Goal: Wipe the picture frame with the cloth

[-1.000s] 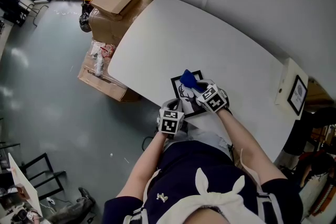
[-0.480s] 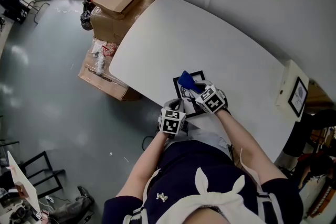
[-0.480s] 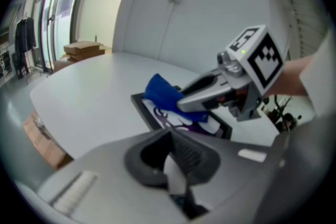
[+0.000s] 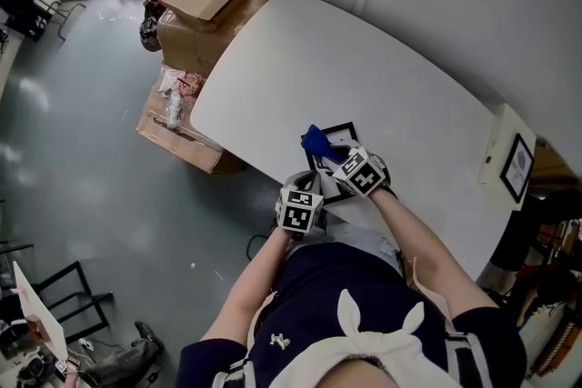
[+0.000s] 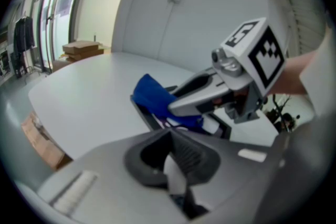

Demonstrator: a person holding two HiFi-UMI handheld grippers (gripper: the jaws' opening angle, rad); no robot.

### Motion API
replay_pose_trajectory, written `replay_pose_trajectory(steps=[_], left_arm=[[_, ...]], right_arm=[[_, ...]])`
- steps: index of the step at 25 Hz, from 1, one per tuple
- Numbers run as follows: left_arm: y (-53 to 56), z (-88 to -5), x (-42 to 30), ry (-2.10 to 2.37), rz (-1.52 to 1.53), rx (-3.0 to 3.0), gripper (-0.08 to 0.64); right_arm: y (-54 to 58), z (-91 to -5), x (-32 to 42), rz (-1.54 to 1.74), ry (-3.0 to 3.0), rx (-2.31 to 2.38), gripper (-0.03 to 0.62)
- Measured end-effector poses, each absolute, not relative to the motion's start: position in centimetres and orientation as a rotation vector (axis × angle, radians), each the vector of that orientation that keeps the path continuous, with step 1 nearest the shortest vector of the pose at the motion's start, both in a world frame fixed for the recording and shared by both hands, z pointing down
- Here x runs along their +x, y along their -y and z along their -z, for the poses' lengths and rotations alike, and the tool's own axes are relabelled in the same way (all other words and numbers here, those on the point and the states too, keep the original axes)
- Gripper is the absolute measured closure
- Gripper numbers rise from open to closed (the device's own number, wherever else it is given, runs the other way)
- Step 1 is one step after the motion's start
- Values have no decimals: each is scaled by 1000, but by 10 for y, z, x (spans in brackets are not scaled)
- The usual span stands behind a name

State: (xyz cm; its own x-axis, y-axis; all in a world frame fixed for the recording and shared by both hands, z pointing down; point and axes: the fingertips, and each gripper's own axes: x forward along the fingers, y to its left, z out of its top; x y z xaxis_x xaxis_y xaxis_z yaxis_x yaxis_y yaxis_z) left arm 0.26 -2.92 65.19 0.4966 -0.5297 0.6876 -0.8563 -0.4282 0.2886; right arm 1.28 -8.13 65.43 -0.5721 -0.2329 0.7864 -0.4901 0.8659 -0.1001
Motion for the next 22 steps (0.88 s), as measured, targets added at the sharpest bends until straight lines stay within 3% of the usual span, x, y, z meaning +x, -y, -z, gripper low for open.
replay_pose_trajectory(steps=[22], left_arm=[[29, -652, 2, 1115, -676, 2130, 557]], right_arm=[[67, -655, -6, -364, 2216, 358, 503]])
